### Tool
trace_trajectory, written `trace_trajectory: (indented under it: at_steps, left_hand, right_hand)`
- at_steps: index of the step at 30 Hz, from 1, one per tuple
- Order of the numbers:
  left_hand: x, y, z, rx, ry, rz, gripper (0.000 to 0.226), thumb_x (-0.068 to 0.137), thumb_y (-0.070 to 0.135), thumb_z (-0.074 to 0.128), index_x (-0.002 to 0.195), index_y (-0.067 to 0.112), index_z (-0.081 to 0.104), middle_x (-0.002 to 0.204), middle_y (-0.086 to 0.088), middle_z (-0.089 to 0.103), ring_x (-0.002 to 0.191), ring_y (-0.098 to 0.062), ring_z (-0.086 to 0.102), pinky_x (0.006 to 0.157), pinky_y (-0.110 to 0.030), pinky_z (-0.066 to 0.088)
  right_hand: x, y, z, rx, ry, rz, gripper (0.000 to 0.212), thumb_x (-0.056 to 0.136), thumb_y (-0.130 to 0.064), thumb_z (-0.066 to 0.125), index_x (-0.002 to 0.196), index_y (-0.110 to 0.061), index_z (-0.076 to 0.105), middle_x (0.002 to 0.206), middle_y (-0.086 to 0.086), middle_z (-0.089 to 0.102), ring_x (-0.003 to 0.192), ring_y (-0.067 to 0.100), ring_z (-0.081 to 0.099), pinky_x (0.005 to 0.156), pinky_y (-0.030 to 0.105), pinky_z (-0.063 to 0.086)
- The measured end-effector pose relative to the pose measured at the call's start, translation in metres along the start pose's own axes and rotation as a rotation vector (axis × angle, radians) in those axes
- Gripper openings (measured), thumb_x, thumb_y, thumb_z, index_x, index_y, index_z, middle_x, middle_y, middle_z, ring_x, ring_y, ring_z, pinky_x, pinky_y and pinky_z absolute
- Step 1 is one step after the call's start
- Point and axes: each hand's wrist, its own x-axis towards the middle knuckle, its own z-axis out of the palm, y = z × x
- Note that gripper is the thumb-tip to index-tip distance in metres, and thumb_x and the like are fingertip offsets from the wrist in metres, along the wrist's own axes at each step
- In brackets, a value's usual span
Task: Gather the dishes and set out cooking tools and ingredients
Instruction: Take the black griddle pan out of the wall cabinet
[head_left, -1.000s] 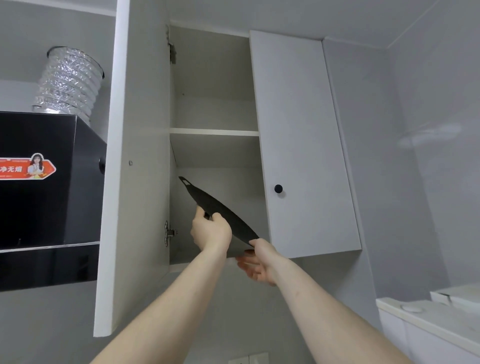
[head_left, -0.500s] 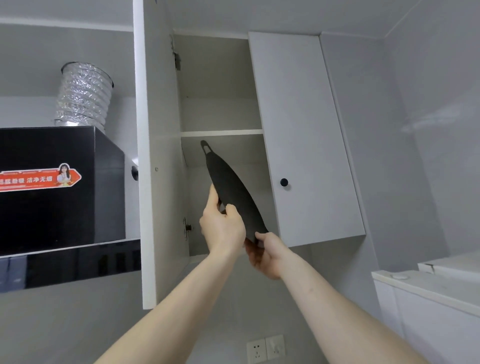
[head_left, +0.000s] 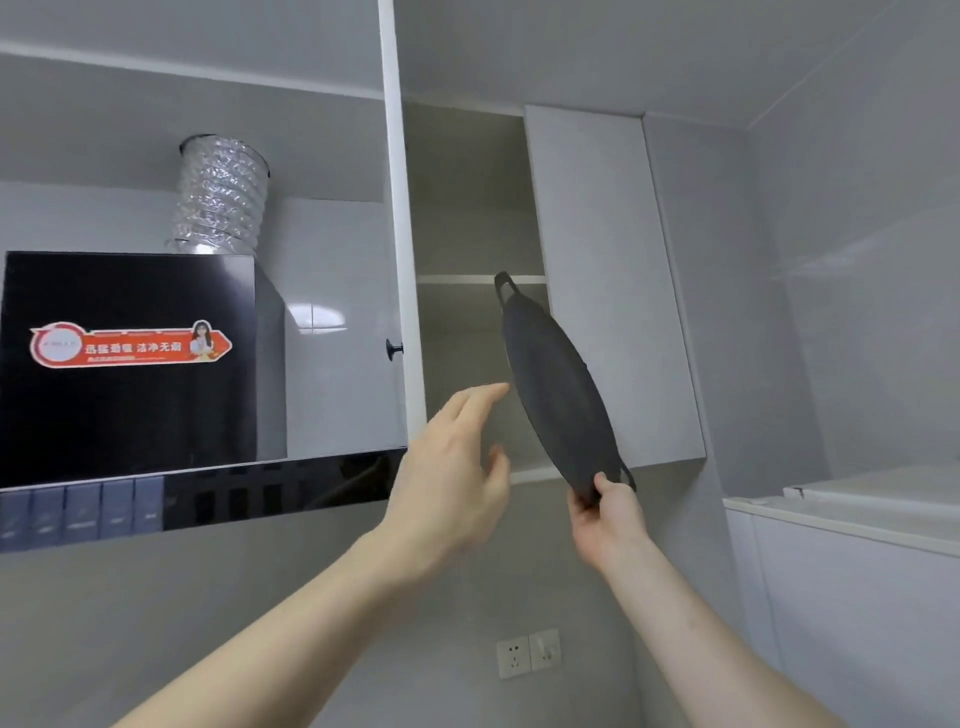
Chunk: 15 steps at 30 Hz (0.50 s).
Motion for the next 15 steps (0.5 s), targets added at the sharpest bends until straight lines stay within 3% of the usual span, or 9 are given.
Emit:
trace_trajectory:
  at_steps: [2, 5, 10, 12, 15]
  left_hand:
    - [-0.014, -0.013, -0.023, 0.134, 0.041, 0.082, 0.057, 0.091, 0.015, 0.057, 0.144, 0.031, 0.045, 0.149, 0.019, 0.042, 0.130, -0.007, 0.046, 0.096, -0.027, 0.048]
    - [-0.034, -0.033, -0.050, 0.205, 0.014, 0.027, 0.063, 0.089, 0.016, 0.059, 0.148, 0.027, 0.040, 0.155, 0.014, 0.034, 0.133, -0.012, 0.043, 0.091, -0.027, 0.048]
    - [-0.050, -0.063, -0.057, 0.140, -0.209, -0.146, 0.074, 0.098, 0.030, 0.056, 0.161, 0.023, 0.016, 0.167, 0.011, 0.013, 0.151, -0.011, 0.025, 0.115, -0.027, 0.030]
    - [-0.052, -0.061, -0.055, 0.120, -0.305, -0.130, 0.076, 0.102, 0.033, 0.053, 0.162, 0.020, 0.008, 0.168, 0.011, 0.008, 0.148, -0.012, 0.031, 0.117, -0.027, 0.027]
    - [-0.055, -0.057, -0.045, 0.092, -0.346, -0.127, 0.082, 0.103, 0.034, 0.051, 0.161, 0.022, -0.004, 0.169, 0.012, 0.005, 0.136, -0.014, 0.048, 0.112, -0.030, 0.037]
  right_hand:
    - [-0.017, -0.005, 0.003, 0.052, 0.013, -0.033, 0.033, 0.104, 0.001, 0.044, 0.132, -0.011, 0.055, 0.111, 0.007, 0.067, 0.085, 0.019, 0.065, 0.046, 0.024, 0.057]
    - [-0.045, -0.011, 0.006, 0.045, 0.034, -0.064, 0.035, 0.104, 0.000, 0.045, 0.137, -0.010, 0.053, 0.107, 0.006, 0.068, 0.085, 0.020, 0.066, 0.045, 0.025, 0.057]
    - [-0.084, -0.024, 0.013, -0.047, 0.006, -0.123, 0.027, 0.105, -0.004, 0.046, 0.127, -0.012, 0.059, 0.099, 0.002, 0.069, 0.083, 0.018, 0.067, 0.047, 0.023, 0.057]
    - [-0.095, -0.031, 0.019, -0.084, -0.010, -0.158, 0.025, 0.105, -0.005, 0.046, 0.125, -0.011, 0.060, 0.100, 0.002, 0.070, 0.084, 0.018, 0.068, 0.048, 0.023, 0.057]
    - [-0.104, -0.041, 0.028, -0.147, -0.014, -0.207, 0.025, 0.105, -0.007, 0.047, 0.127, -0.012, 0.059, 0.109, 0.002, 0.070, 0.086, 0.017, 0.069, 0.050, 0.023, 0.057]
